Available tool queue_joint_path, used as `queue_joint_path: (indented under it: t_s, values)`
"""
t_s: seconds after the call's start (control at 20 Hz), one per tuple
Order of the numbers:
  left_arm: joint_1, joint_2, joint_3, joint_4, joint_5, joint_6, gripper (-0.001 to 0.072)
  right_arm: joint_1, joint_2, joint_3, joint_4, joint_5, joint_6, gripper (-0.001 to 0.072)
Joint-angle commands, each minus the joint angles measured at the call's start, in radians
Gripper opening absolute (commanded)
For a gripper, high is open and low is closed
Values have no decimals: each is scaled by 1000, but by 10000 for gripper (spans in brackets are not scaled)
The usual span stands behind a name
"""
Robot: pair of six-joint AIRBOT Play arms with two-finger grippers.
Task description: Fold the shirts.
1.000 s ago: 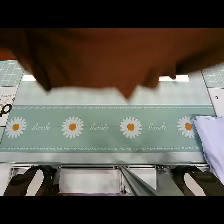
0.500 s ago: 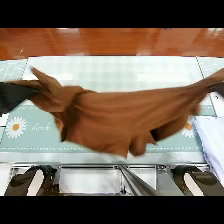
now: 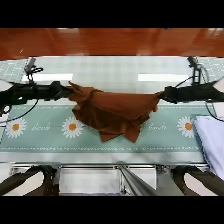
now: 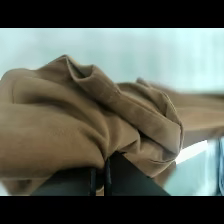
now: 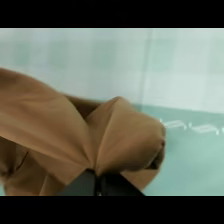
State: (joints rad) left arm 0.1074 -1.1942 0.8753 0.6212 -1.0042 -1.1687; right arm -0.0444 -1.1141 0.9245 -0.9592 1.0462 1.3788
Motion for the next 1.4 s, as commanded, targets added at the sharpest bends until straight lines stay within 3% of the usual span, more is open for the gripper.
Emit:
queue_joint_path:
  t_s: [0.0, 0.05, 0.1, 0.15, 0.2, 0.45, 0.55, 0.75, 0.95, 1.2, 1.35]
  values:
    - [-45, -224, 114, -19, 99, 10, 22, 0, -241, 51, 110, -127, -29, 40]
    - [-52, -262, 143, -19, 98, 9, 24, 0, -290, 78, 143, -132, -37, 40]
    - [-56, -291, 165, -19, 96, 8, 119, 0, -335, 109, 168, -132, -41, 40]
    - [-56, -307, 178, -18, 82, 8, 420, 0, -371, 141, 176, -132, -40, 40]
    - [-50, -314, 188, 2, 47, 5, 510, 0, -394, 166, 179, -131, -40, 41]
    - [51, -284, 198, 180, -304, -55, 509, -17, -410, 217, 174, -109, -48, 41]
    - [55, -229, 122, 231, -342, -60, 509, -17, -410, 217, 170, -84, -64, 41]
    - [42, -64, -169, 202, -248, -101, 509, -16, -410, 217, 170, -43, -88, 41]
    - [-42, 24, -399, 25, -101, -100, 509, -16, -410, 217, 171, -33, -102, 41]
    - [-240, -30, -425, -133, 139, -112, 508, -16, -410, 217, 171, -10, -103, 41]
    - [-285, -59, -418, -222, 249, -111, 508, -15, -410, 217, 171, -6, -106, 41]
